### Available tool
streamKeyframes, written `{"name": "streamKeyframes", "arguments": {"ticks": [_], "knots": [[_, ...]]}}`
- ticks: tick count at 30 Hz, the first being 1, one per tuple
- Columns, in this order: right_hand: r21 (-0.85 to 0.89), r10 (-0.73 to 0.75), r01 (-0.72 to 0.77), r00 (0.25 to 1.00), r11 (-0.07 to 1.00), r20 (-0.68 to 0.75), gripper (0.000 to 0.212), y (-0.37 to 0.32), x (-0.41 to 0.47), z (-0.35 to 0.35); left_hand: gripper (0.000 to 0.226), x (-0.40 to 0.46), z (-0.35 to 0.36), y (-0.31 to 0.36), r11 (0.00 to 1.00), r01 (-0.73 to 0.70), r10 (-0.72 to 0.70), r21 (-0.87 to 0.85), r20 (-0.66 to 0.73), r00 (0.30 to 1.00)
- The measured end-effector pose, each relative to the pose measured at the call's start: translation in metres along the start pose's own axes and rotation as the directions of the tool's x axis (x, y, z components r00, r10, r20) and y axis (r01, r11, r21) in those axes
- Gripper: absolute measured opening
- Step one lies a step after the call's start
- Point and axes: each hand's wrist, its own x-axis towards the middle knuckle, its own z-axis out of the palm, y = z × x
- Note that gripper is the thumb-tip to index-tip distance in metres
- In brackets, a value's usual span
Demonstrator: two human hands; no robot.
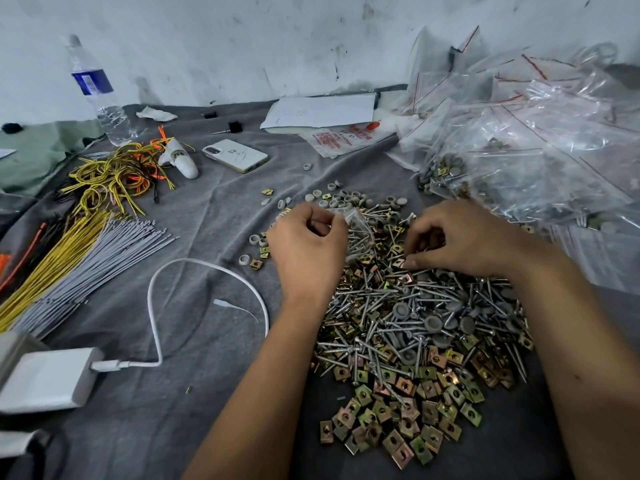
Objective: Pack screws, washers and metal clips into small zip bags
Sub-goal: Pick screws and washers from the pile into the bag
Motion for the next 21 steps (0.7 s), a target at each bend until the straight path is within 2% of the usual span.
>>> {"name": "streamKeyframes", "arguments": {"ticks": [2, 7, 12, 15, 18, 21], "knots": [[0.017, -0.020, 0.021, 0.998, 1.000, -0.060, 0.011, -0.003, 0.001, 0.001, 0.026, 0.000, 0.000, 0.000, 1.000, 0.005, -0.005, -0.002, 0.003, 1.000], [0.120, -0.007, 0.047, 0.950, 0.992, -0.311, 0.014, -0.013, 0.004, 0.007, 0.022, 0.000, 0.000, 0.001, 1.000, 0.004, -0.004, 0.003, 0.019, 1.000], [0.171, -0.060, 0.152, 0.890, 0.973, -0.452, 0.019, -0.036, 0.006, 0.020, 0.017, -0.001, 0.000, 0.002, 1.000, -0.021, 0.020, 0.006, 0.029, 0.999], [0.145, -0.110, 0.212, 0.853, 0.966, -0.510, 0.022, -0.047, 0.008, 0.027, 0.019, -0.001, 0.001, 0.003, 0.999, -0.040, 0.040, 0.004, 0.040, 0.998], [0.161, -0.083, 0.196, 0.844, 0.967, -0.530, 0.024, -0.045, 0.009, 0.029, 0.020, -0.001, 0.001, 0.002, 0.999, -0.038, 0.038, -0.004, 0.043, 0.998], [0.182, 0.021, 0.104, 0.816, 0.978, -0.578, 0.019, -0.033, 0.011, 0.026, 0.019, -0.001, 0.001, 0.001, 1.000, -0.021, 0.022, -0.021, 0.036, 0.999]]}}
